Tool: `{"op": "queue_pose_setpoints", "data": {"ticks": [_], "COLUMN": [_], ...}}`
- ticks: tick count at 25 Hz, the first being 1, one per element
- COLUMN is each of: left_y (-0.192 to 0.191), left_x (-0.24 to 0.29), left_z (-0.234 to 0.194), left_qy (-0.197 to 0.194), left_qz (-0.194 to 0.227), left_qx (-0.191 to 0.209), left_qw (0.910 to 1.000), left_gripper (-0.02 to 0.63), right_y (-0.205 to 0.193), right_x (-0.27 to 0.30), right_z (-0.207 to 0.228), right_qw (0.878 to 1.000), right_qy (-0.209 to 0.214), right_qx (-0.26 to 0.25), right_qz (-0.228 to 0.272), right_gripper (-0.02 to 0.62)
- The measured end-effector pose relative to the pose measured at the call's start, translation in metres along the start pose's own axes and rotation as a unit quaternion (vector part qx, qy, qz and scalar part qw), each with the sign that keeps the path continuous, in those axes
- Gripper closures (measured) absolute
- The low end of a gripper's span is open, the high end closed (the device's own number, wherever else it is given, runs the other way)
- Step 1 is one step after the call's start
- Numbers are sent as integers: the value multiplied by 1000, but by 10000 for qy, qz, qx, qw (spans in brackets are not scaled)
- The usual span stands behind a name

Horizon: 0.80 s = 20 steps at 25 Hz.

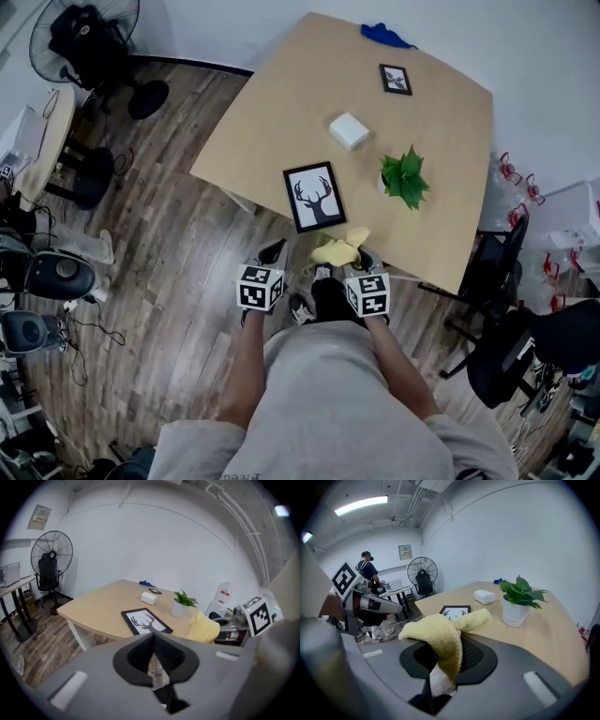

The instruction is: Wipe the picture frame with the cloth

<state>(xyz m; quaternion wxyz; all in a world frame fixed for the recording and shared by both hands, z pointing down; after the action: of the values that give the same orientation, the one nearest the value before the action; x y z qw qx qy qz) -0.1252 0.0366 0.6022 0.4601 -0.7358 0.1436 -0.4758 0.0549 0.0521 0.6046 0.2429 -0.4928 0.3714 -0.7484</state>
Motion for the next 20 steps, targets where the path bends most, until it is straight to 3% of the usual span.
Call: {"op": "queue_pose_setpoints", "data": {"ticks": [9, 20], "left_y": [1, 8], "left_x": [-35, -60], "left_z": [19, 19], "left_qy": [391, 573], "left_qz": [443, 845], "left_qx": [317, 151], "left_qw": [9978, 9947], "left_gripper": [552, 552], "right_y": [-21, -9], "right_x": [-33, -44], "right_z": [-14, -17], "right_qw": [9997, 9984], "right_qy": [28, -10], "right_qx": [-17, -35], "right_qz": [251, 559], "right_gripper": [520, 520]}}
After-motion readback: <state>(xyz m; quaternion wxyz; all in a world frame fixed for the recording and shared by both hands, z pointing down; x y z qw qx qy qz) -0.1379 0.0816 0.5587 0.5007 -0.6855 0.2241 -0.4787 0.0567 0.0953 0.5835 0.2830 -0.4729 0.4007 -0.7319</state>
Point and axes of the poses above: the fingertips, and each gripper's own axes: x forward along the fingers, z to its right, y out of its top, the point moved 2 cm from there along -x, backward along the fingers, and after that the axes turned 9 degrees about x, right-handed, at the moved point
